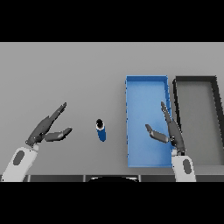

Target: Pick up the blue pipe and place it into the blue bin.

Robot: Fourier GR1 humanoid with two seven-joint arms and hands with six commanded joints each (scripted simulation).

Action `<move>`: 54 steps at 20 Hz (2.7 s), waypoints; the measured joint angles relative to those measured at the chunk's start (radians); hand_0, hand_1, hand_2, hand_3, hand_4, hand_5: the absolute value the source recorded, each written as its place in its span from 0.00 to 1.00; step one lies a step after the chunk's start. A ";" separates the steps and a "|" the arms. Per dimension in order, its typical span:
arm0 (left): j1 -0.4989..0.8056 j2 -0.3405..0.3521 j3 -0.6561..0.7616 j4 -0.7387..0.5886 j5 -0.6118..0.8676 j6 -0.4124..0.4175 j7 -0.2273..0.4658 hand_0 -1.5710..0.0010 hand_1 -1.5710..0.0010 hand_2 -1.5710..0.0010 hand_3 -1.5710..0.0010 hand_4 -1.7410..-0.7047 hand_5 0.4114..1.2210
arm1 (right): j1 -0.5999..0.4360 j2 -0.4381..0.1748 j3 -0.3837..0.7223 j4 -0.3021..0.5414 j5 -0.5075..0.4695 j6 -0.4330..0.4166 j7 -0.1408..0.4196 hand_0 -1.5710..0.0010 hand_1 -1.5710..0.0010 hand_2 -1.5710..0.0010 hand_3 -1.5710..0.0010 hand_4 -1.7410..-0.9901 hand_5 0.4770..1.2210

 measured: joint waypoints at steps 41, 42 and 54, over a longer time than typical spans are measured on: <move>-0.135 -0.485 -0.289 0.252 -0.154 0.039 0.008 0.12 0.10 0.08 0.10 0.19 0.93 | -0.004 0.000 -0.014 0.015 -0.008 0.002 0.026 1.00 1.00 1.00 1.00 0.75 0.11; -0.147 -0.486 -0.288 0.254 -0.157 0.040 -0.006 0.10 0.08 0.07 0.08 0.21 0.94 | 0.001 0.007 -0.008 0.008 -0.010 0.005 0.012 1.00 1.00 1.00 1.00 0.76 0.11; -0.199 -0.544 -0.274 0.100 -0.179 0.047 -0.010 0.01 0.01 0.00 0.01 0.26 1.00 | 0.010 -0.013 -0.012 0.013 0.010 0.004 -0.009 1.00 1.00 1.00 1.00 0.82 0.12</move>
